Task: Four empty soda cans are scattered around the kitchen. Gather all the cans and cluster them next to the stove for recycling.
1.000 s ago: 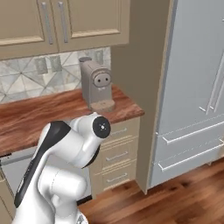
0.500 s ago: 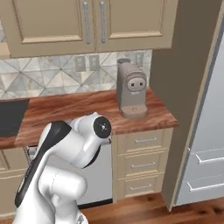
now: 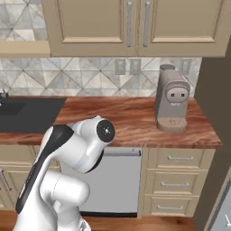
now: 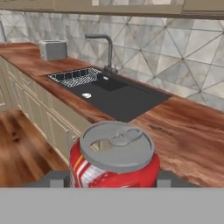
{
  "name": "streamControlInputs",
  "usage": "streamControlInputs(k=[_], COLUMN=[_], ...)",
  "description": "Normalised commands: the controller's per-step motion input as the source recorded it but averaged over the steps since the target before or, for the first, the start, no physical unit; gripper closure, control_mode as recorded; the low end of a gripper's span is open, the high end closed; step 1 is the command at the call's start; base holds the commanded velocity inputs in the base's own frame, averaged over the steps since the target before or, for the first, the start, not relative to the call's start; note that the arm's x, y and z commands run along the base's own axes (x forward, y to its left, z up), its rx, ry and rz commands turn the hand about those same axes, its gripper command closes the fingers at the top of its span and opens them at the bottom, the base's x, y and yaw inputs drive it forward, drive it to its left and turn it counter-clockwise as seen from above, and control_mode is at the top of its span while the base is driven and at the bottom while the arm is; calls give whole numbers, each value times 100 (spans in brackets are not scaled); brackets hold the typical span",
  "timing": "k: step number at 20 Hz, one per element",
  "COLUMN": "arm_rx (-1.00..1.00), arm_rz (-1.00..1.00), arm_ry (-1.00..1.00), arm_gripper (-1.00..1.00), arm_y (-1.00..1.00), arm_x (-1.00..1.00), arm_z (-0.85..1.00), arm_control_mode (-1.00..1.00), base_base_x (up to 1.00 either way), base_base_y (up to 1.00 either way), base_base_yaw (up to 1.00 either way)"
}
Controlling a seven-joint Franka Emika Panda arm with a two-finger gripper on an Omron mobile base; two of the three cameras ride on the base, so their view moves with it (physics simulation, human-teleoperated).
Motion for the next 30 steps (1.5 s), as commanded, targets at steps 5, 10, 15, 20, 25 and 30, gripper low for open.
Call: streamControlInputs(k=[5,10,15,20,25,30], arm_rx=[0,0,0,0,0,0], arm_rz=[0,0,0,0,0,0], arm_ry=[0,0,0,0,0,0], arm_gripper=[100,100,100,100,100,100], arm_y=[0,0,0,0,0,0], arm_x=[0,0,0,0,0,0], arm_z=[0,0,0,0,0,0], arm_control_mode=[100,100,100,100,100,100], base_base_x=[0,0,0,0,0,0], base_base_y=[49,73,82,82,82,82], base_base_yaw=[23,13,11,11,12,14])
